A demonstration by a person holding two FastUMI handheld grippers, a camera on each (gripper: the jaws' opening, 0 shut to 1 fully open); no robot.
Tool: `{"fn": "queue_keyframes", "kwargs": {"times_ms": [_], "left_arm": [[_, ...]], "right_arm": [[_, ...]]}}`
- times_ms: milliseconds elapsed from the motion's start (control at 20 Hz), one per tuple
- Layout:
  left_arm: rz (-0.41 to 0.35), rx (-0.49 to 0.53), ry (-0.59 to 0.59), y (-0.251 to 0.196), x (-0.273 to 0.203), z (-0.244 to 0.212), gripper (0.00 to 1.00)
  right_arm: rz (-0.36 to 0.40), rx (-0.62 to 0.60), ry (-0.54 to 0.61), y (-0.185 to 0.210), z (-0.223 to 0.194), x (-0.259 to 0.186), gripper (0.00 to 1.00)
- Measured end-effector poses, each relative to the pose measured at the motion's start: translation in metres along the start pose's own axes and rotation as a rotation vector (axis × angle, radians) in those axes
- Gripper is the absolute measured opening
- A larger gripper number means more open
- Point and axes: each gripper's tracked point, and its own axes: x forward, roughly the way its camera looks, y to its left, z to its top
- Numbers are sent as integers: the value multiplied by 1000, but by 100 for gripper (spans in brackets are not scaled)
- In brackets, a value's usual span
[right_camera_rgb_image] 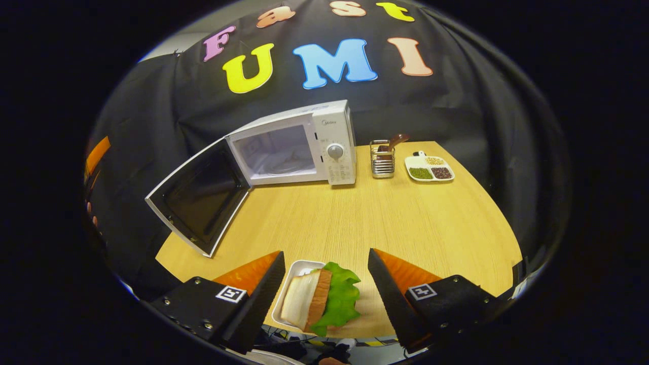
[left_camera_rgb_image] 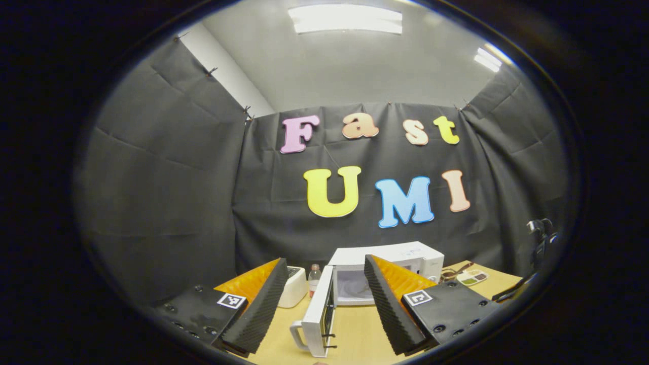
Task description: Open the microwave oven with the left hand, put the food in, and close the microwave oven.
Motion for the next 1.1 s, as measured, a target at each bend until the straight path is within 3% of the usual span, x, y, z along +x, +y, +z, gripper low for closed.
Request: {"fn": "queue_keyframes", "kwargs": {"times_ms": [650,700,800,950,1000,1100], "left_arm": [[21,-1,35,-39,-12,-16,96],[21,5,36,-43,-13,-17,97],[27,17,39,-48,-16,-19,97],[35,13,44,-55,-19,-20,96],[40,14,48,-56,-21,-22,97],[54,21,54,-57,-25,-24,98]], "right_arm": [[146,274,277,9,-70,21,100],[159,296,289,10,-72,22,83],[183,332,314,12,-74,21,63],[223,363,328,15,-71,24,60],[235,346,332,15,-70,18,34],[248,321,333,16,-69,17,37]]}}
